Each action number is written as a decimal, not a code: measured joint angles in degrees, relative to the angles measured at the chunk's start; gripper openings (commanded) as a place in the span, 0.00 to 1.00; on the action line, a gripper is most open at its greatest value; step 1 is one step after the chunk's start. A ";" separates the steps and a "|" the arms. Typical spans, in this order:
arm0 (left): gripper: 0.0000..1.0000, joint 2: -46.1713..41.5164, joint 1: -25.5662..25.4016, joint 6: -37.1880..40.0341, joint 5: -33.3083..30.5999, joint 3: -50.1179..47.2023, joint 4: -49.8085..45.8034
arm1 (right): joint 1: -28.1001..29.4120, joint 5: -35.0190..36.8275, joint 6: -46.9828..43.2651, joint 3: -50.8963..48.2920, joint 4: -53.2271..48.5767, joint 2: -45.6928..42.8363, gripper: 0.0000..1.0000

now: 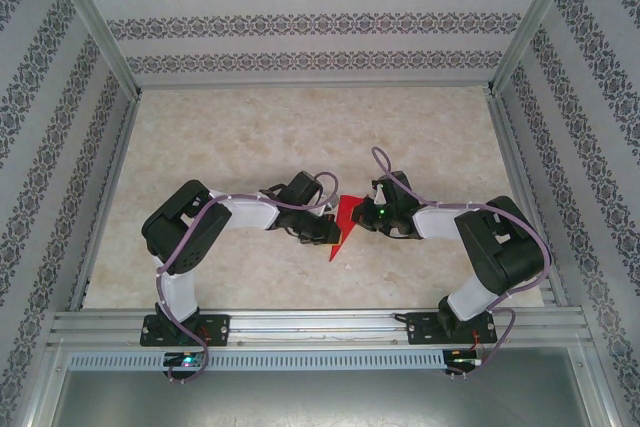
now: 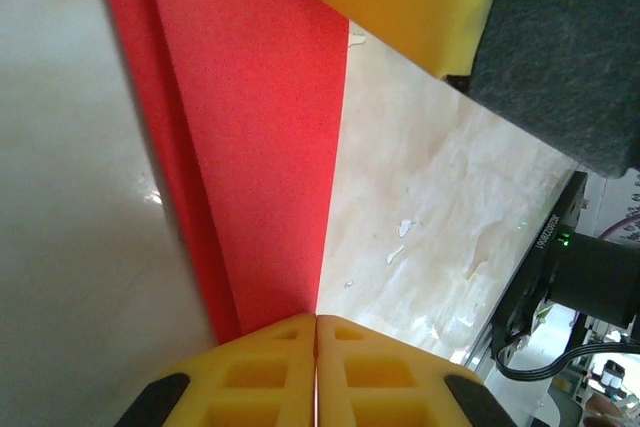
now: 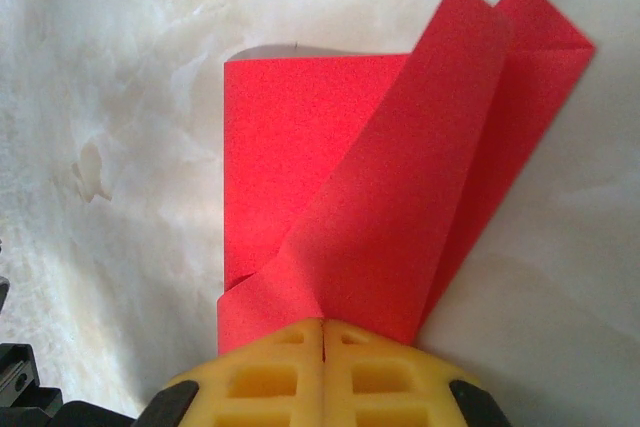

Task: Fold a paper plane with a square sheet of paper (fold left side to right side)
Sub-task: Fold the wing for the fifth time at the center of the table.

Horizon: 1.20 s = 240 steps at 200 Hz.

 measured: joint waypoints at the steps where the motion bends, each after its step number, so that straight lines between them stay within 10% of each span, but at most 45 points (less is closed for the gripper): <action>1: 0.07 0.00 0.00 0.02 -0.04 0.00 0.00 | 0.00 0.02 -0.02 0.02 0.00 0.00 0.00; 136: 0.02 -0.63 -0.83 0.76 -3.19 -2.32 0.92 | -0.33 -0.28 -1.97 2.99 -7.39 -8.22 0.00; 240: 0.01 -5.57 -1.09 4.02 -6.49 -7.65 0.81 | 6.75 -0.22 -1.66 -9.73 6.47 -14.56 0.00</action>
